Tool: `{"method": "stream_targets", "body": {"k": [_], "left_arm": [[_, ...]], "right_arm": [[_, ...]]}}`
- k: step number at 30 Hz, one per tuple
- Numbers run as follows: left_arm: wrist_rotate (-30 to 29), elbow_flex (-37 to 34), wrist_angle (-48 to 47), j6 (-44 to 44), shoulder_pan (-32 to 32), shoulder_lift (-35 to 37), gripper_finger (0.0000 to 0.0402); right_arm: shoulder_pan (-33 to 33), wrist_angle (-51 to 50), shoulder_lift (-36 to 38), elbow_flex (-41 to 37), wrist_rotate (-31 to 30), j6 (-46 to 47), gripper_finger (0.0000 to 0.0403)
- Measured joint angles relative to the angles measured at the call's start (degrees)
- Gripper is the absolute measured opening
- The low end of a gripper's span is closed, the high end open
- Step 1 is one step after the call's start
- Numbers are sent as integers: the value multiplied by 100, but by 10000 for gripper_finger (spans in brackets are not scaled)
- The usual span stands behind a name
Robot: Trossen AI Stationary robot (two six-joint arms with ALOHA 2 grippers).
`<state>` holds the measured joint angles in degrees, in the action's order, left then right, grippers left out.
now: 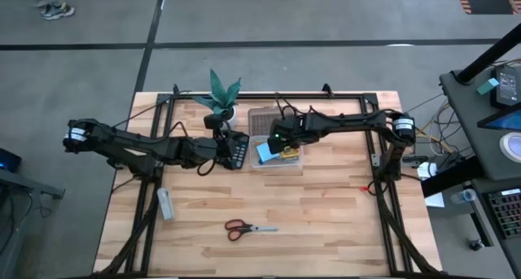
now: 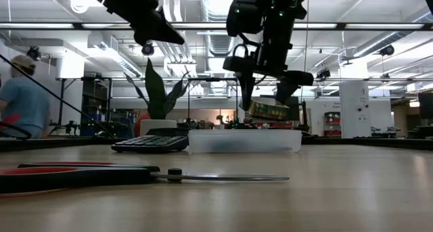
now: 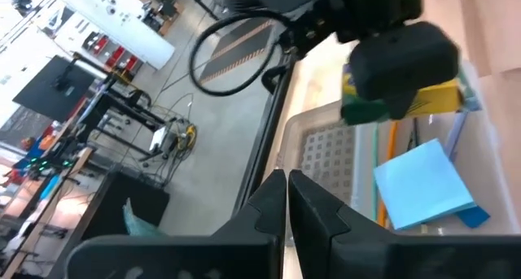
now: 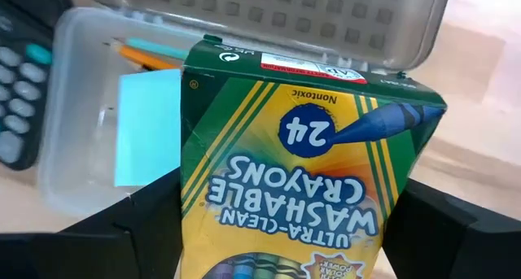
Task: Pack school essentials
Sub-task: Put the crayons into the storage container
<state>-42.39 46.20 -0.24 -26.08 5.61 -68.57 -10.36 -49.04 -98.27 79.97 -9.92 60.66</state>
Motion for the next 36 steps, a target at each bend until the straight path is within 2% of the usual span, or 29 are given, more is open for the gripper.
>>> {"method": "stream_targets", "body": {"k": [6,29,33,36], "left_arm": [[-62,-73,0,-5,2,66,0],[-64,-81,-23,15,2,128,0],[-64,-82,-23,15,2,128,0],[-64,-82,-23,15,2,128,0]], "right_arm": [[-3,-27,-4,-85,-19,240,318],[-1,9,-14,-88,-60,108,318],[-1,15,-14,-88,-62,65,332],[-1,30,-14,-88,-62,11,357]]}}
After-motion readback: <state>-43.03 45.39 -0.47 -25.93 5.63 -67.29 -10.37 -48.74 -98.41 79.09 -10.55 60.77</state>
